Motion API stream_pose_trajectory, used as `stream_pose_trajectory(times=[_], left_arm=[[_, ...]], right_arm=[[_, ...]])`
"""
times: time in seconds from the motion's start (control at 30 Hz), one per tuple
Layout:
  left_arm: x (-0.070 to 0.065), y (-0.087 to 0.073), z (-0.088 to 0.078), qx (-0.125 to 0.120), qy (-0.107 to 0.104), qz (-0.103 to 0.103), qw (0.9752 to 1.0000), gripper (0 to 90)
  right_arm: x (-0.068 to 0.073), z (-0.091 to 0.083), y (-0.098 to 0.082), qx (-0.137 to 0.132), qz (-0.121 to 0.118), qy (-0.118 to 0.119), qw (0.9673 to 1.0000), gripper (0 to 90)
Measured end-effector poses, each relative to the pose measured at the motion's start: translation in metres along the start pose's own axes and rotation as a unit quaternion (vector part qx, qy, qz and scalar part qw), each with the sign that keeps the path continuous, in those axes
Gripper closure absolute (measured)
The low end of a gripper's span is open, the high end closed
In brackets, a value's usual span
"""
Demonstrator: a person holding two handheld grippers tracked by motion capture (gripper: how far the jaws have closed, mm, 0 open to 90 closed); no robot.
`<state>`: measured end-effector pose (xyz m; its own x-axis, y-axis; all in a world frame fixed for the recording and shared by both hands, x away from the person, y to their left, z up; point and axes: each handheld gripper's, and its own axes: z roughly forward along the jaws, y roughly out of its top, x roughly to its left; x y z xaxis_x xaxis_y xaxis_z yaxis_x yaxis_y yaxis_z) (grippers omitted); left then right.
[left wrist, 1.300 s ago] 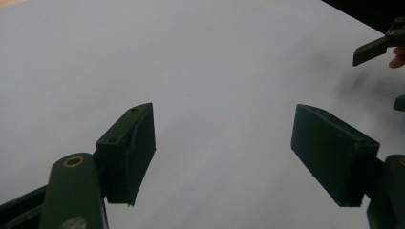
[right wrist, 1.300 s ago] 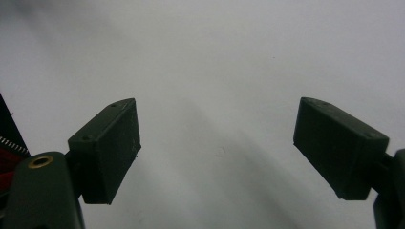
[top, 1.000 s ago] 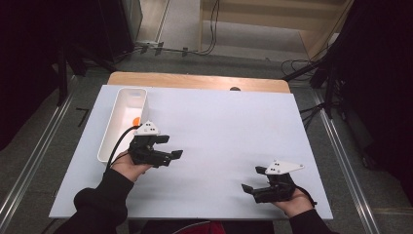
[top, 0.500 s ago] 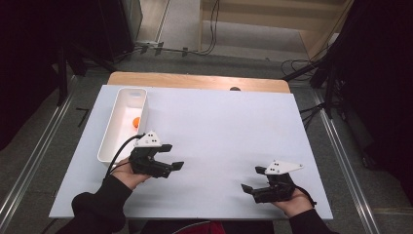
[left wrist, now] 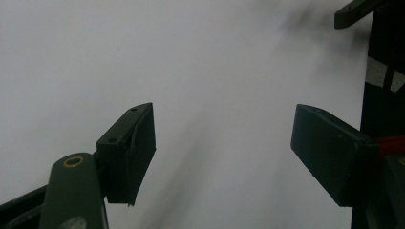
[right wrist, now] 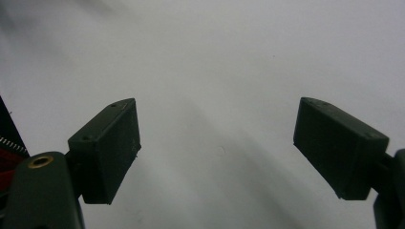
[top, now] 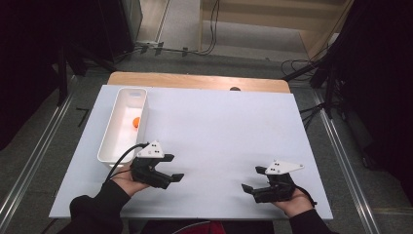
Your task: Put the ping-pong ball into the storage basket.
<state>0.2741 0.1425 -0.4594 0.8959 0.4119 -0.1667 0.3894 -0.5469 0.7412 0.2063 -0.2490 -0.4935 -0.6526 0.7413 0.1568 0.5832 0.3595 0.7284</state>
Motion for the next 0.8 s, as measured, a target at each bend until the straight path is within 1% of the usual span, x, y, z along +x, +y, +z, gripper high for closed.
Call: stream_pose_trajectory(times=[0.07, 0.2, 0.37, 0.47, 0.63, 0.8], left_arm=[[0.000, -0.004, -0.001, 0.002, 0.000, 0.005, 1.0000, 23.9], [0.000, -0.009, -0.003, 0.000, 0.001, 0.005, 1.0000, 23.9], [0.002, -0.014, -0.008, 0.001, -0.005, -0.005, 1.0000, 23.9], [0.002, -0.017, -0.009, 0.004, -0.005, -0.005, 1.0000, 23.8], [0.004, -0.020, -0.010, 0.002, -0.006, -0.007, 1.0000, 23.8], [0.005, -0.023, -0.010, 0.012, -0.009, -0.004, 0.9999, 23.8]], right_arm=[[0.000, 0.000, 0.000, 0.000, 0.000, 0.000, 1.0000, 14.7], [0.000, 0.000, 0.000, 0.001, 0.002, 0.000, 1.0000, 14.7], [0.000, 0.000, 0.000, 0.001, 0.001, -0.001, 1.0000, 14.7], [0.000, 0.000, 0.000, 0.001, 0.002, 0.000, 1.0000, 14.7], [0.000, 0.000, 0.000, 0.001, 0.003, 0.000, 1.0000, 14.7], [0.000, 0.000, 0.000, 0.001, 0.002, -0.001, 1.0000, 14.7]])
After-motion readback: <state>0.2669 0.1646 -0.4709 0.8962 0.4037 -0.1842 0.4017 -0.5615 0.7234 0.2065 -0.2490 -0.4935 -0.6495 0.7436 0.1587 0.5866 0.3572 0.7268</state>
